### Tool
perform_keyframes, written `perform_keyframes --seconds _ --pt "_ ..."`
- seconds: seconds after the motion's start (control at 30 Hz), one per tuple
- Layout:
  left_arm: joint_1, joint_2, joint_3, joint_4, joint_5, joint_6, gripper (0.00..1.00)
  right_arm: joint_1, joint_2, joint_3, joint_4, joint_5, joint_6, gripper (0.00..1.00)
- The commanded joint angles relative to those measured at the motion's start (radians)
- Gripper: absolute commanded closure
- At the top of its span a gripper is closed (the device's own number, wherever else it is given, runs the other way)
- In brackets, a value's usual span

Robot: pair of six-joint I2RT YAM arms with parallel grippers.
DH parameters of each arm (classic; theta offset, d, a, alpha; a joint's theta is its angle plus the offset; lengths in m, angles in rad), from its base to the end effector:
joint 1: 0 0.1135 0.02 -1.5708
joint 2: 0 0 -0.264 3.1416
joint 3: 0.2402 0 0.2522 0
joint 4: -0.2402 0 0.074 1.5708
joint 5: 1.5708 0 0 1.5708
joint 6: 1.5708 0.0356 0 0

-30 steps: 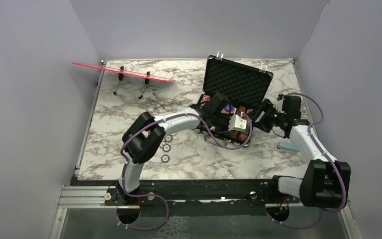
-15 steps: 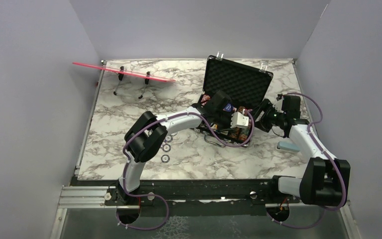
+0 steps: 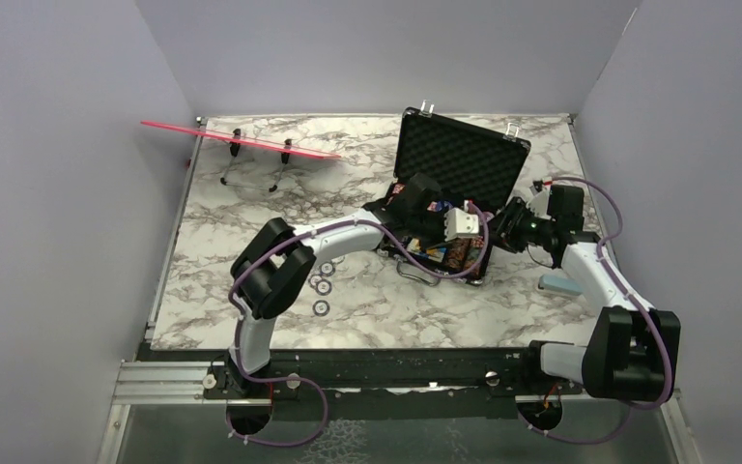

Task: Pack up texas hold em set

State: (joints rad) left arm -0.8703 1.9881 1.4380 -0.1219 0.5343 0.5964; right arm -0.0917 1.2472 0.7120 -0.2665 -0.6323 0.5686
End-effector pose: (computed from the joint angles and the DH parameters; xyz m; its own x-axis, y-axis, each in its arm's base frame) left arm 0.2756 -0.3550 0.2128 0.1818 0.5342 -0.8255 0.9823 -0.0604 0.1773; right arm 0.2497 -0.0018 0.2167 -0.7835 0.5083 -0.3574 0.1026 0.6732 0.7323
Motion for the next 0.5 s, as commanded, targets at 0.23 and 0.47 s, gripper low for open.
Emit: perform_keyframes --seconds 0.23,0.47 --pt "0.063 -0.201 -0.177 0.139 0.063 -0.123 1.0 0.2 -0.05 -0.038 -0.075 0.172 -0.077 0.82" --pt "0.064 -0.213 -0.203 0.13 0.109 -0.12 1.0 0.291 0.024 -0.06 -0.072 0.17 -0.102 0.88"
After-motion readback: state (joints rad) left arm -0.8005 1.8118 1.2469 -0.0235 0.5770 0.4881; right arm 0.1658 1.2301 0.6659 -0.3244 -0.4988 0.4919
